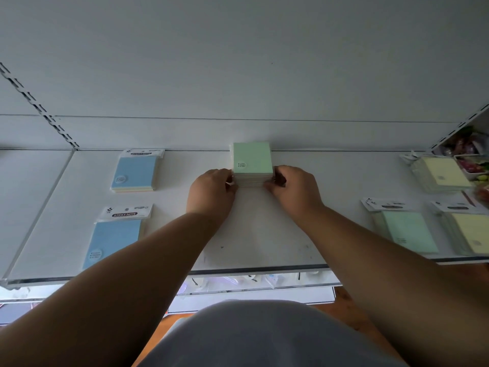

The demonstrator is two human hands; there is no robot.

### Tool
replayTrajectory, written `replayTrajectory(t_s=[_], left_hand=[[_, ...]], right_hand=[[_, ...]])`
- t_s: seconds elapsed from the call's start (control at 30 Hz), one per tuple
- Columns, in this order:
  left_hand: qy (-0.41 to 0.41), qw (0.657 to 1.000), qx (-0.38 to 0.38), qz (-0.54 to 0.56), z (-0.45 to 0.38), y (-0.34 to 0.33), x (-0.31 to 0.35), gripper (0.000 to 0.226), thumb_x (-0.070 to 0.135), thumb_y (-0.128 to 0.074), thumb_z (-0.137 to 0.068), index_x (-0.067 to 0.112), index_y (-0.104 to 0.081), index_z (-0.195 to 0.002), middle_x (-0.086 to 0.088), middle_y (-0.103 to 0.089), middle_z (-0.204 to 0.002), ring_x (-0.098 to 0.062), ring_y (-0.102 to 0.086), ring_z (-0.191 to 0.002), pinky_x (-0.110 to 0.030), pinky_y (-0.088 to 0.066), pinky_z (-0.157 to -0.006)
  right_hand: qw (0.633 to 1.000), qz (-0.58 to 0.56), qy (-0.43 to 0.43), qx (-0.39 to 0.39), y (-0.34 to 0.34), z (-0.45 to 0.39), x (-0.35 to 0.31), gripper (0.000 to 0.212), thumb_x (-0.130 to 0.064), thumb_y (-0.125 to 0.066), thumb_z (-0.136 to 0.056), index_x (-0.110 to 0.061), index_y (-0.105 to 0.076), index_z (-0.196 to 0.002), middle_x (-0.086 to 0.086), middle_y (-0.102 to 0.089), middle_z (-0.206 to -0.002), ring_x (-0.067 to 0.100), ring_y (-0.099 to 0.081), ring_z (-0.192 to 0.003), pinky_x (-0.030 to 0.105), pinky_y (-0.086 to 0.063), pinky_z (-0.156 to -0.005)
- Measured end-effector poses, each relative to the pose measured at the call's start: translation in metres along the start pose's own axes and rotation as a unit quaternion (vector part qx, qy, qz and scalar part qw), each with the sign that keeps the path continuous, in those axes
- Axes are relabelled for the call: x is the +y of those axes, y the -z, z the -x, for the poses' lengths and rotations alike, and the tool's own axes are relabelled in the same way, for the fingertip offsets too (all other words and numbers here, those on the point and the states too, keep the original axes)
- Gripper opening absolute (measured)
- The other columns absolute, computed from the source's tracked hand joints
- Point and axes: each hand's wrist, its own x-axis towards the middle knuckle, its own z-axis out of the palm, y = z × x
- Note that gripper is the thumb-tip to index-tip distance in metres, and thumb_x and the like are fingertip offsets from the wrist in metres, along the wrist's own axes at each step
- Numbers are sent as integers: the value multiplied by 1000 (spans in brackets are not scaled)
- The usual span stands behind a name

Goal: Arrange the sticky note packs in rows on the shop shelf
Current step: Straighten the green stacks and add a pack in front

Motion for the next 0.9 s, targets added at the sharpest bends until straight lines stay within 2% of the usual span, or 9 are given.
replayTrajectory(t_s=[0.13, 0.23, 0.33, 0.4, 0.47, 0.63, 0.77, 0.9], left_hand=[[10, 1000, -12, 10, -1, 2, 2, 14, 22, -58, -85, 18, -67, -95, 1, -66, -97, -17, -55, -86, -25, -34, -68], [16, 999, -26, 24, 0, 6, 2, 20, 24, -57, -85, 23, -68, -101, 6, -67, -101, -10, -52, -81, -23, -36, -69], [2, 999, -37, 22, -1, 6, 4, 23, 22, -55, -85, 22, -68, -104, 3, -69, -103, -18, -60, -89, -25, -41, -70], [3, 999, -37, 21, -3, 7, 5, 20, 21, -55, -86, 20, -68, -100, 2, -70, -99, -22, -61, -89, -26, -42, -68], [13, 999, -35, 14, -4, 8, 5, 15, 22, -54, -87, 17, -67, -92, -1, -69, -91, -24, -58, -82, -27, -38, -63], [11, 998, -55, -29, -7, 10, 7, 17, 23, -49, -90, 14, -55, -77, -8, -61, -84, -26, -47, -73, -29, -31, -60], [7, 998, -55, -42, -9, 10, 5, 17, 24, -50, -90, 13, -58, -80, -9, -63, -86, -24, -45, -72, -28, -30, -61], [16, 998, -64, -23, -7, 11, 6, 17, 25, -53, -88, 12, -58, -79, -6, -63, -83, -26, -52, -75, -28, -33, -60]], right_hand=[[1000, -7, -8, 1, 3, 2, -5, 23, -21, -70, -83, -15, -73, -105, 3, -74, -96, 19, -66, -87, 31, -53, -78], [1000, 0, -14, 12, 4, 8, -8, 19, -23, -69, -85, -16, -73, -102, 3, -73, -91, 19, -66, -84, 25, -47, -69], [998, 8, -54, 37, -1, 11, -14, 18, -24, -68, -84, -14, -73, -98, 4, -73, -90, 19, -65, -84, 23, -40, -66], [995, 7, -81, 57, -6, 11, -17, 18, -23, -69, -82, -12, -72, -96, 5, -73, -92, 22, -65, -86, 24, -41, -68], [994, 28, -92, 55, -7, 9, -19, 17, -23, -68, -82, -10, -71, -93, 8, -72, -92, 25, -65, -87, 25, -41, -67], [993, 79, -78, 32, -8, 8, -18, 21, -26, -65, -85, -6, -70, -84, 13, -70, -85, 32, -63, -82, 33, -45, -65], [993, 78, -86, 38, -9, 11, -19, 21, -24, -63, -87, -5, -69, -79, 14, -67, -79, 31, -61, -77, 29, -34, -60], [992, 82, -88, 24, -8, 10, -20, 19, -22, -63, -85, -5, -71, -88, 14, -69, -88, 32, -63, -84, 32, -46, -67]])
